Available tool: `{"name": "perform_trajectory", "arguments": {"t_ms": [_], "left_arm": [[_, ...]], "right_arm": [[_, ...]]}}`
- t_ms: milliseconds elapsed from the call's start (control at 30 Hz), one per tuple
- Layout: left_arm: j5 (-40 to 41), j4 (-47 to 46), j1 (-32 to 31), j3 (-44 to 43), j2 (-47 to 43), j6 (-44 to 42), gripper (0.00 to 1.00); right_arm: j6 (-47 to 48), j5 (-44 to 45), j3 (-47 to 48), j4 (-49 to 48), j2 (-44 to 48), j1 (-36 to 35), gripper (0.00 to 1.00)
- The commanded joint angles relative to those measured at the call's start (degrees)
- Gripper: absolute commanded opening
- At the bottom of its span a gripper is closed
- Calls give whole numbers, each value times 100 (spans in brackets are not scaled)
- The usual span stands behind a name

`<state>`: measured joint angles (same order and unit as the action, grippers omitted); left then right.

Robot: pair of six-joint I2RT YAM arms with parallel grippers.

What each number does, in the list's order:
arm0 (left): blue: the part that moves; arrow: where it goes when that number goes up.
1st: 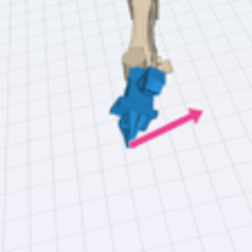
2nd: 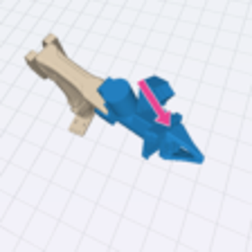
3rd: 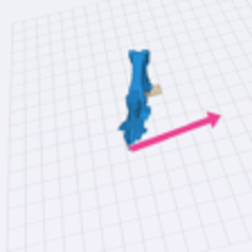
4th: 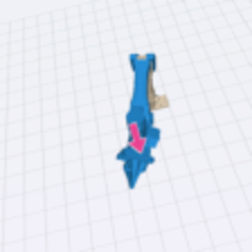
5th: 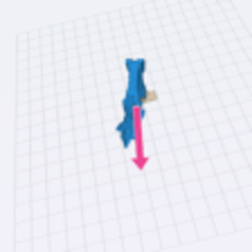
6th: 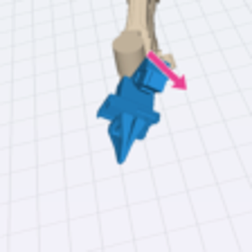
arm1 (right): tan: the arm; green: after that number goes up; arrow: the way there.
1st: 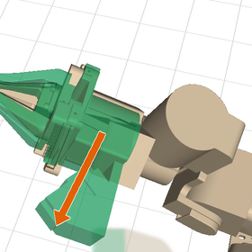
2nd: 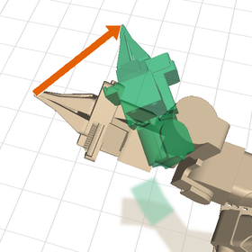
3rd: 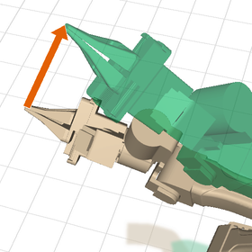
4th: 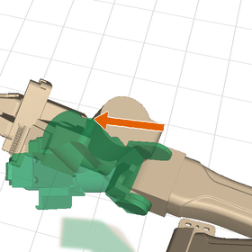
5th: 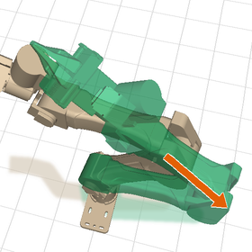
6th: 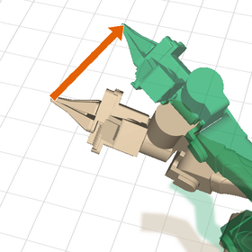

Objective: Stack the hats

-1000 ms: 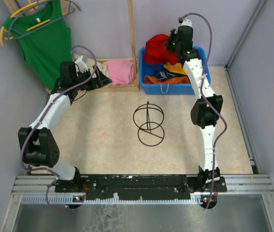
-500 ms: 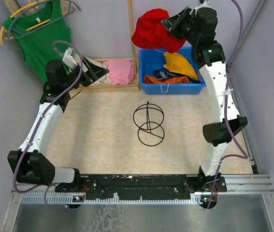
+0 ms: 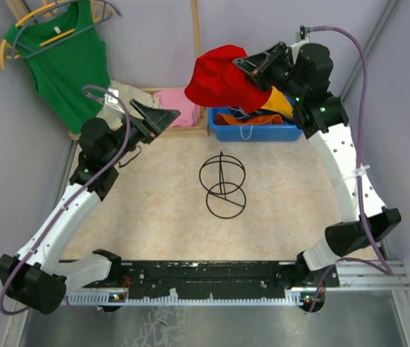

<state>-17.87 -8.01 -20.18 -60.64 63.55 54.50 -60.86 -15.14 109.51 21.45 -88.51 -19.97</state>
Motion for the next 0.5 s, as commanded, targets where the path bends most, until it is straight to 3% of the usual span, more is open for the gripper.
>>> {"name": "perform_trajectory", "arguments": {"t_ms": [0, 200, 467], "left_arm": [[1145, -1011, -600, 328, -55, 245, 99], [2107, -1721, -1735, 319, 185, -174, 99], [2863, -1959, -2346, 290, 422, -259, 99]], "right_arm": [[-857, -190, -789, -1174, 828, 2, 0], [-1160, -348, -1216, -1343, 1154, 2, 0], [-1499, -397, -1333, -1474, 1397, 1, 0]]}}
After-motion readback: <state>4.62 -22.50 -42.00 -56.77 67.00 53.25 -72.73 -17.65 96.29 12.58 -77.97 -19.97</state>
